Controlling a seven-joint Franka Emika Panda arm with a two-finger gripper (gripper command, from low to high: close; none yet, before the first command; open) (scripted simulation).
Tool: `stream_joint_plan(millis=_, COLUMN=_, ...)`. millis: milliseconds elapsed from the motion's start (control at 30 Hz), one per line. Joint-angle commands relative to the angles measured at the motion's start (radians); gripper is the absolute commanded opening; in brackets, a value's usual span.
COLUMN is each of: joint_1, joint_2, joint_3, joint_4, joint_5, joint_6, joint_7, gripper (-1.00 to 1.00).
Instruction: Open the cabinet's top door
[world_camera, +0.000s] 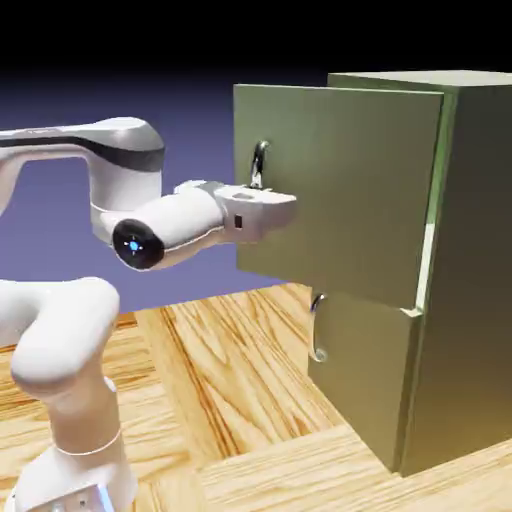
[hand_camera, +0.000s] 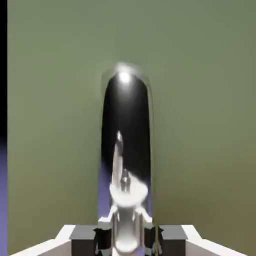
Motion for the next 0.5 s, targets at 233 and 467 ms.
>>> stream_joint_plan(millis=233, joint_1=0.001, joint_2=0.137, joint_3=-0.29, joint_4=0.09, joint_5=-0.287, joint_6=-0.245, joint_7=-0.052, gripper=-1.0)
stream_joint_plan(millis=467, joint_1=0.1, joint_2=0.339, joint_3=-0.544, joint_4=0.268, joint_5=-0.511, joint_6=-0.49, joint_7=-0.123, gripper=-1.0)
